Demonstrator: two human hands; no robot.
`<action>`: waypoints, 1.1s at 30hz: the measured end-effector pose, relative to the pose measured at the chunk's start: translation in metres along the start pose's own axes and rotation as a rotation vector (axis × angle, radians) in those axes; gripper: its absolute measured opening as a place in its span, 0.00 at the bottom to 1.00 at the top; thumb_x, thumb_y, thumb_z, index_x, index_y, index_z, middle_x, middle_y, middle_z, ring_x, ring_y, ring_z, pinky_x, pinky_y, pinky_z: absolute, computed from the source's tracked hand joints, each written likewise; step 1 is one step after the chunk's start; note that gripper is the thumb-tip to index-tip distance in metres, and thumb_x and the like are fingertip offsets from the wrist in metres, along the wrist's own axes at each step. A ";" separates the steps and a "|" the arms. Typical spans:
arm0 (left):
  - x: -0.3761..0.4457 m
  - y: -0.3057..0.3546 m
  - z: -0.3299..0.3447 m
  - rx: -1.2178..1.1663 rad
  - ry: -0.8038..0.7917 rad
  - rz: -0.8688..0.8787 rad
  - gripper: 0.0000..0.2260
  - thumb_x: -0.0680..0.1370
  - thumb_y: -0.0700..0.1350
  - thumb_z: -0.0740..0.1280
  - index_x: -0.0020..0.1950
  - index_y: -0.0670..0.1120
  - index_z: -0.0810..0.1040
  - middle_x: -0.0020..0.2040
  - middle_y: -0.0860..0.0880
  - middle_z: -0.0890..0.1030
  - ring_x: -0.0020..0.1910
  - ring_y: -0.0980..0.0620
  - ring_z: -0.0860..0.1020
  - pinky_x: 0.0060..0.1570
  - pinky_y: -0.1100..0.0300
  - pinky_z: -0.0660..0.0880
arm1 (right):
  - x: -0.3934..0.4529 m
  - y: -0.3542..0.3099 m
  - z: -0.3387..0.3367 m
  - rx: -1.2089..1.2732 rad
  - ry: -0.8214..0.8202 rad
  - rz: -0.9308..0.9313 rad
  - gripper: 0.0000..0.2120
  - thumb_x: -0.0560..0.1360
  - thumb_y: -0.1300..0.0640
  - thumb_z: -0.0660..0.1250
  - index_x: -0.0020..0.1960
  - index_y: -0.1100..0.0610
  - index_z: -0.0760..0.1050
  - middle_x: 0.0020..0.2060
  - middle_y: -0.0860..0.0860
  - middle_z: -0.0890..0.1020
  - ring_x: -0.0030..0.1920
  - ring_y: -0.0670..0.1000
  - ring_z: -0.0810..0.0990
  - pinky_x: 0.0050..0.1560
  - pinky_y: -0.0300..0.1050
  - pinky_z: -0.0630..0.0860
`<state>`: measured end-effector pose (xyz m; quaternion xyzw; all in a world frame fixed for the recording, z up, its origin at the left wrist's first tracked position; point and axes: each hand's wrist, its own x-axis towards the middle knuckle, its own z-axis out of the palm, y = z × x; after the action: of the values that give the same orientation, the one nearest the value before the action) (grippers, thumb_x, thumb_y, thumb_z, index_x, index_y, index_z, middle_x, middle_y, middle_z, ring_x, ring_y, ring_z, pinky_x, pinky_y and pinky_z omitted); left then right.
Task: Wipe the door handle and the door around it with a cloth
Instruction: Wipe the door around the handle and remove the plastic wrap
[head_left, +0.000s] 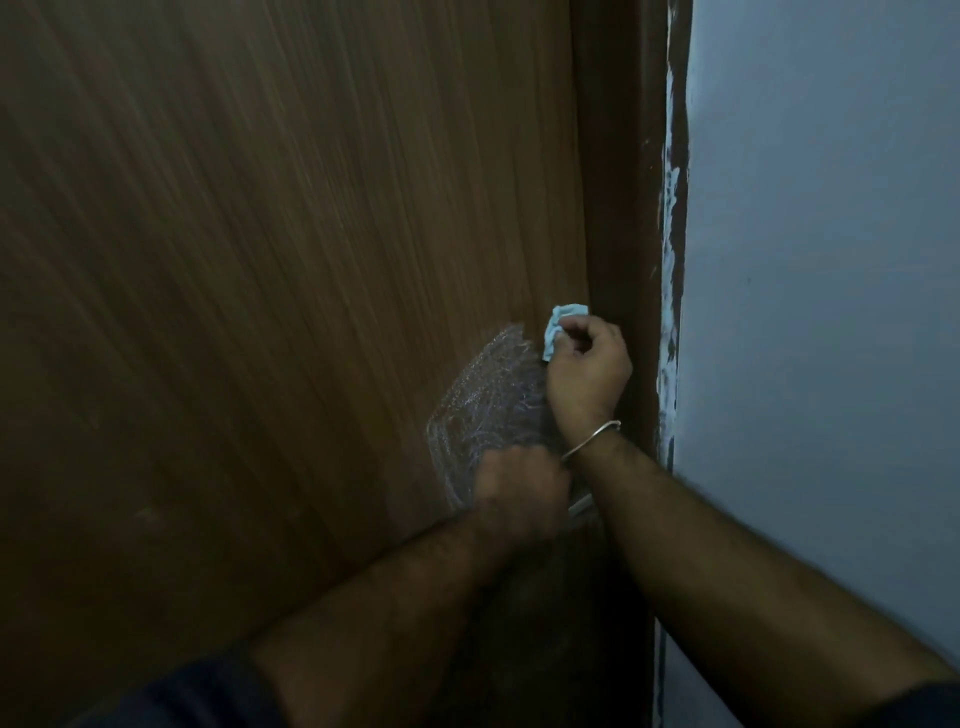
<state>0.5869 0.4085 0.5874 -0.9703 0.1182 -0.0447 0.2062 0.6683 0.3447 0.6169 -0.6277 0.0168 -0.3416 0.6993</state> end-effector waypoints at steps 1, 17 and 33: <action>-0.001 -0.004 -0.006 -0.003 0.027 0.009 0.15 0.80 0.55 0.59 0.48 0.47 0.81 0.46 0.48 0.82 0.45 0.47 0.81 0.37 0.56 0.67 | 0.001 0.000 -0.001 0.007 0.017 0.025 0.09 0.75 0.67 0.68 0.52 0.58 0.80 0.56 0.52 0.79 0.49 0.45 0.79 0.40 0.20 0.72; -0.004 0.008 0.011 -0.204 0.065 -0.029 0.14 0.80 0.53 0.59 0.58 0.47 0.78 0.52 0.47 0.82 0.50 0.44 0.82 0.40 0.54 0.70 | 0.005 0.006 -0.011 -0.045 -0.068 0.017 0.08 0.74 0.67 0.69 0.50 0.58 0.79 0.53 0.54 0.80 0.46 0.45 0.81 0.43 0.30 0.77; 0.006 -0.010 0.010 -0.119 0.049 0.056 0.09 0.80 0.54 0.61 0.50 0.49 0.76 0.45 0.49 0.80 0.39 0.48 0.76 0.38 0.53 0.69 | 0.003 0.007 -0.016 -0.108 -0.100 -0.076 0.10 0.76 0.66 0.67 0.55 0.58 0.79 0.57 0.52 0.78 0.53 0.47 0.79 0.47 0.30 0.77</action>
<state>0.5960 0.4196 0.5822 -0.9758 0.1526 -0.0558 0.1464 0.6671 0.3295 0.6084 -0.6809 -0.0236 -0.3348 0.6509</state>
